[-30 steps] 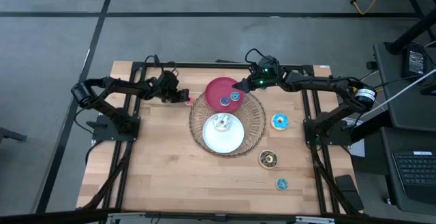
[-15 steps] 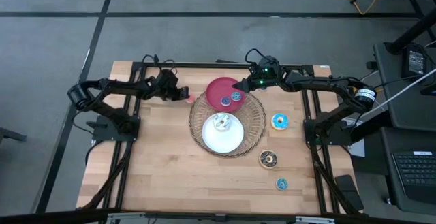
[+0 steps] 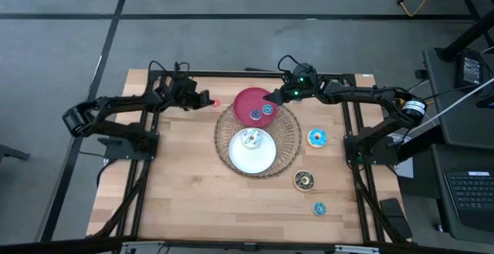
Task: Pick & Place donuts
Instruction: Put the small pink donut on the red plate
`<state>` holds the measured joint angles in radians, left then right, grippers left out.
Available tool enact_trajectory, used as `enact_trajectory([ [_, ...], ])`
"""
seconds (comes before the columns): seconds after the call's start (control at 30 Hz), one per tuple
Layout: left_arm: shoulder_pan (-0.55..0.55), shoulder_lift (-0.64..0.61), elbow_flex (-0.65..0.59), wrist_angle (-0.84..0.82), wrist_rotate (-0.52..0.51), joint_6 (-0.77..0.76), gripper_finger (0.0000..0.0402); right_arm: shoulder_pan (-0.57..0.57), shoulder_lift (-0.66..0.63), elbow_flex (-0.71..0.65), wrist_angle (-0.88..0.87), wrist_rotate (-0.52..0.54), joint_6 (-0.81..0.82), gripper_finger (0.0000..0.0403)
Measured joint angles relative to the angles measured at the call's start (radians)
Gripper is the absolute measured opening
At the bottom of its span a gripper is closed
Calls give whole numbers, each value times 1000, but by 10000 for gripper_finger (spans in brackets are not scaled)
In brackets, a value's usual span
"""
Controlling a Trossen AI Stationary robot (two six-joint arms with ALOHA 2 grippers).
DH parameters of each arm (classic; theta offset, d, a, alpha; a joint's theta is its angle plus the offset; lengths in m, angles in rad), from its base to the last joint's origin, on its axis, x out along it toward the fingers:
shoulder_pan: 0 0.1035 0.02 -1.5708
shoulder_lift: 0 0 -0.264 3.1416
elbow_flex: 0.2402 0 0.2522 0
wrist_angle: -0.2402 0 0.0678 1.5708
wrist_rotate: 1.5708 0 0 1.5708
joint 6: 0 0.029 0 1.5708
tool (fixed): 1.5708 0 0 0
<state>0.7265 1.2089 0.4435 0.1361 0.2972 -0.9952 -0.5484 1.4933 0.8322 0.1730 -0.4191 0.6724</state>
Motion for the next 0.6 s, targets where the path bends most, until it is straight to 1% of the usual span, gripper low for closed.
enact_trajectory([
  [0.17,-20,-60,0,-37,-18,-54,6,0,0,0,0,0,0,220],
  [0.27,-35,-67,4,-46,-32,-65,5,0,0,0,0,0,0,220],
  [0.43,-40,-19,67,-63,-34,-42,5,0,0,0,0,0,0,220],
  [0.6,-39,79,150,-67,-32,-16,4,0,0,0,0,0,0,220],
])
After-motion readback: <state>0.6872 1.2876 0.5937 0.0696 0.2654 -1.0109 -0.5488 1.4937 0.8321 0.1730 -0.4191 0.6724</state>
